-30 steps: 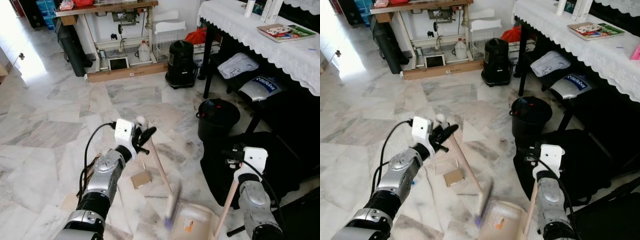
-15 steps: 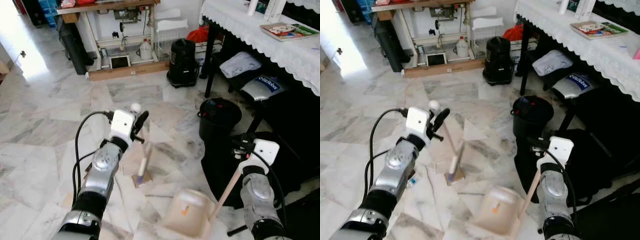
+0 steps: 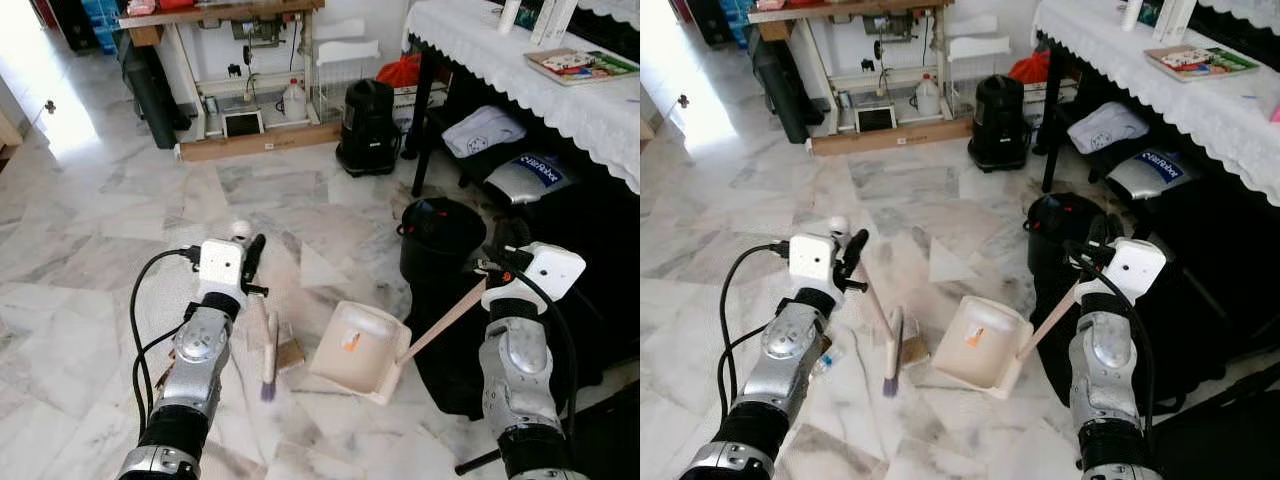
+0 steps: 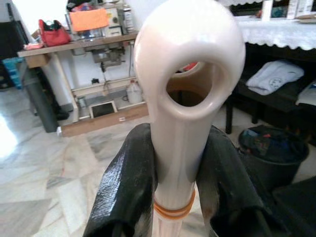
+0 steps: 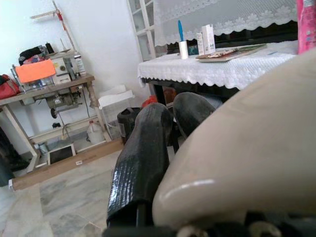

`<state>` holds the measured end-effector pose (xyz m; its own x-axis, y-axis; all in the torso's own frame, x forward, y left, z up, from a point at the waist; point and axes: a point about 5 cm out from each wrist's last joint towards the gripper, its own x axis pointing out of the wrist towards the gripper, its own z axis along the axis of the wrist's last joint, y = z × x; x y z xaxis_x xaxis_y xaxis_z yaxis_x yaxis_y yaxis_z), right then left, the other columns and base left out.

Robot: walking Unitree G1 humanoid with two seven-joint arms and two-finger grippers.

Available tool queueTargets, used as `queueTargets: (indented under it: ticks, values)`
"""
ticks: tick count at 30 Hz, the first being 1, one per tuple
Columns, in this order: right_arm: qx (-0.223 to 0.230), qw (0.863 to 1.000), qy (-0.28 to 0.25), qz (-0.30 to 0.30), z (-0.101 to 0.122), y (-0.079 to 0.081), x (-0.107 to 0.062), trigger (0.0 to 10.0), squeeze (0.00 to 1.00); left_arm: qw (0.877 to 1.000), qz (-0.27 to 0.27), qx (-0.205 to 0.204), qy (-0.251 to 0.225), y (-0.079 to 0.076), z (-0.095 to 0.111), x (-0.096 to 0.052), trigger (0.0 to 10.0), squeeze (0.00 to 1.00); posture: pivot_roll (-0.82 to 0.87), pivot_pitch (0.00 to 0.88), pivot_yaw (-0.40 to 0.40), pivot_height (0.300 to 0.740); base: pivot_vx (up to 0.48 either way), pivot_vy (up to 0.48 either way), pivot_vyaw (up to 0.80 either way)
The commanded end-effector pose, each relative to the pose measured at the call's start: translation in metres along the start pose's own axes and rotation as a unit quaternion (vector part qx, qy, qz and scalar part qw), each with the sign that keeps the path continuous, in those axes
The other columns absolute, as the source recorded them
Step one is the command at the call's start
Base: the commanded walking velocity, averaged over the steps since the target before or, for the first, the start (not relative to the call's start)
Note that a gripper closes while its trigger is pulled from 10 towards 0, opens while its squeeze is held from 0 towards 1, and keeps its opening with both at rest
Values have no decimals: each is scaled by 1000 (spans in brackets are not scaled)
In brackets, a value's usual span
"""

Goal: Sweep floor

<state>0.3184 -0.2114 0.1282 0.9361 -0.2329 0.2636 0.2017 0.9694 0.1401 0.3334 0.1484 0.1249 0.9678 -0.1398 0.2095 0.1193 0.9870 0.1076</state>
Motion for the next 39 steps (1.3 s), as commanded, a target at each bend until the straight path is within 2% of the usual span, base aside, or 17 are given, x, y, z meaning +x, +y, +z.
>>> queueTargets:
  ticks: [1, 8, 13, 25, 39]
  values:
    - [2, 1000, -26, 16, 14, 5, 4, 10000, 0, 999, 22, 16, -22, 9, 9, 0, 10000, 0, -146, 0, -2, 740, 0, 0, 0]
    - [-6, 999, -26, 25, 23, 3, 8, 10000, 0, 995, 76, 49, -37, 24, 18, 1, 10000, 0, -135, 0, -16, 740, 0, 0, 685]
    - [-6, 999, -25, 26, 27, 4, 7, 10000, 0, 995, 75, 48, -38, 22, 19, -1, 10000, 0, -142, 0, -4, 740, 0, 0, 781]
    - [0, 1000, -17, 19, 27, 6, 4, 10000, 0, 996, 59, 50, -45, 15, 28, 7, 10000, 0, -139, 0, 30, 740, 0, 0, 781]
    - [2, 1000, -14, 27, 29, 8, 4, 10000, 0, 996, 63, 57, -34, 20, 25, 0, 10000, 0, -124, 0, 22, 740, 0, 0, 781]
